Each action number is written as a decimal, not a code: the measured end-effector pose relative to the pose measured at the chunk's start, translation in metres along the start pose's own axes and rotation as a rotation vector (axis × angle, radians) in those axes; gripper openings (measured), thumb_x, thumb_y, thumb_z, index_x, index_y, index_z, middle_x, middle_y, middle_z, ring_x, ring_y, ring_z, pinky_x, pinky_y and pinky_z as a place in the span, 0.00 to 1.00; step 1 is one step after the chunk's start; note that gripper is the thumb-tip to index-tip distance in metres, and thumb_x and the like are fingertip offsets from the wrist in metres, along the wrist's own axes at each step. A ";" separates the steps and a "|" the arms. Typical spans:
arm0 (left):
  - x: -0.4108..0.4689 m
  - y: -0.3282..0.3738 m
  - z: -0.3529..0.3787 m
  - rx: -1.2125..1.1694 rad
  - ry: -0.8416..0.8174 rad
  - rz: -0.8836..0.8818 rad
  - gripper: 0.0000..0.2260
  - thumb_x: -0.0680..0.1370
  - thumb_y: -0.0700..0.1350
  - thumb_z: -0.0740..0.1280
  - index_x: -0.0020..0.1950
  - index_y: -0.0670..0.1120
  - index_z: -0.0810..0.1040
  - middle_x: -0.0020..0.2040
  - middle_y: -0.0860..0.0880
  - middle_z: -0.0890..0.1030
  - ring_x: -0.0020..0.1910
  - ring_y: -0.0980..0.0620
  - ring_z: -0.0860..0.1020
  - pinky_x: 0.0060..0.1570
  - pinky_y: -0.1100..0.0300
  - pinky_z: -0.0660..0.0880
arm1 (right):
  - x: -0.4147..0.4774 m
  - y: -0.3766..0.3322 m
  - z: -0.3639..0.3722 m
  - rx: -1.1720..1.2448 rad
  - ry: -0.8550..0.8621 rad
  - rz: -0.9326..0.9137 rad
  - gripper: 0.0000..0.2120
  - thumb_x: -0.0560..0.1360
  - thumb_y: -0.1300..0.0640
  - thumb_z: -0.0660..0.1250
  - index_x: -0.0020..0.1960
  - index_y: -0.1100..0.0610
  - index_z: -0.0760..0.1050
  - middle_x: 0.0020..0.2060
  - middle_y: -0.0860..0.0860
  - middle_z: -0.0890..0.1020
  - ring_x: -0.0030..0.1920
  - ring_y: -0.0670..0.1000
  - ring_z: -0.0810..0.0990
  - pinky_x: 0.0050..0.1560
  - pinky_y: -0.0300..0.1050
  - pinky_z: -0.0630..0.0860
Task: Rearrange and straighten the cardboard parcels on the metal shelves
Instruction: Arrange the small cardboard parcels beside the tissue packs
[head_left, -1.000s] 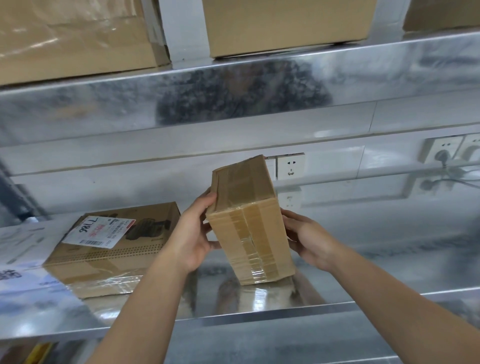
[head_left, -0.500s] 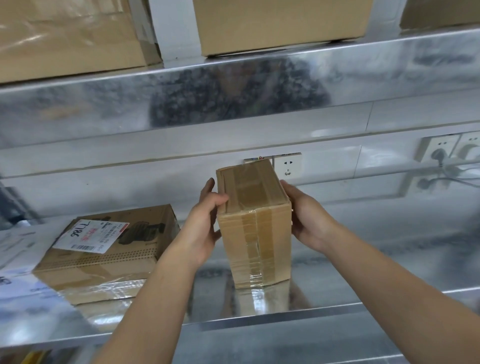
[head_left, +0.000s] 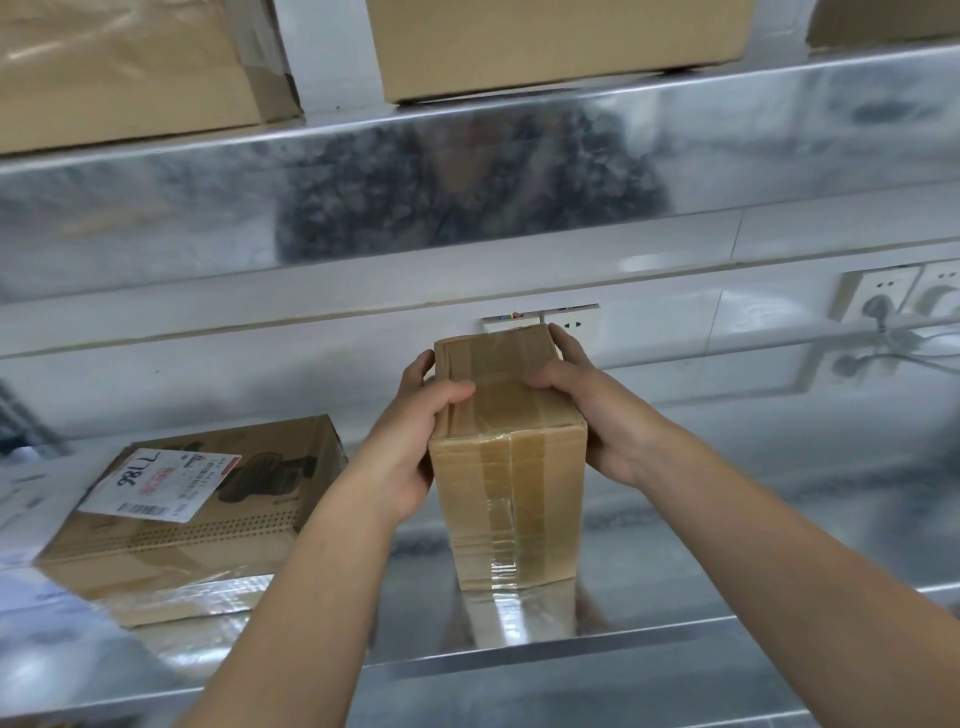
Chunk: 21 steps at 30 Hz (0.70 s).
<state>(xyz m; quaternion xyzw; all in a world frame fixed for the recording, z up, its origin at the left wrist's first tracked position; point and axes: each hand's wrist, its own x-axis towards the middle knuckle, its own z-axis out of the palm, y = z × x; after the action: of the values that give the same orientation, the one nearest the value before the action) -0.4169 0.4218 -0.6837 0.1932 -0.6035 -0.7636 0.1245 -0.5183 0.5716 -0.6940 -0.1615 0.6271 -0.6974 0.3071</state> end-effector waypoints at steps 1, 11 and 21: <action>0.001 0.000 0.000 0.001 0.004 -0.007 0.21 0.80 0.38 0.66 0.70 0.57 0.73 0.51 0.49 0.87 0.49 0.50 0.84 0.51 0.52 0.79 | 0.001 0.000 0.000 -0.002 -0.009 0.002 0.45 0.64 0.50 0.71 0.77 0.32 0.59 0.56 0.46 0.86 0.62 0.57 0.83 0.70 0.60 0.74; 0.000 0.001 0.004 -0.016 0.012 -0.028 0.24 0.79 0.33 0.64 0.70 0.56 0.74 0.55 0.46 0.85 0.49 0.47 0.84 0.45 0.52 0.80 | 0.002 0.004 -0.002 0.038 -0.018 0.000 0.45 0.65 0.53 0.72 0.77 0.31 0.59 0.56 0.44 0.86 0.59 0.54 0.84 0.65 0.58 0.77; -0.001 0.002 0.007 -0.035 0.026 -0.040 0.22 0.78 0.30 0.63 0.57 0.59 0.78 0.52 0.46 0.86 0.47 0.46 0.84 0.43 0.53 0.81 | 0.002 0.003 0.001 0.060 -0.018 -0.023 0.46 0.64 0.56 0.70 0.78 0.35 0.59 0.52 0.47 0.87 0.51 0.54 0.85 0.56 0.54 0.77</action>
<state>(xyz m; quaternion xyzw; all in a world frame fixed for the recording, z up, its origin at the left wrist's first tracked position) -0.4194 0.4280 -0.6801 0.2130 -0.5842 -0.7739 0.1204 -0.5187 0.5699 -0.6967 -0.1657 0.6010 -0.7180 0.3095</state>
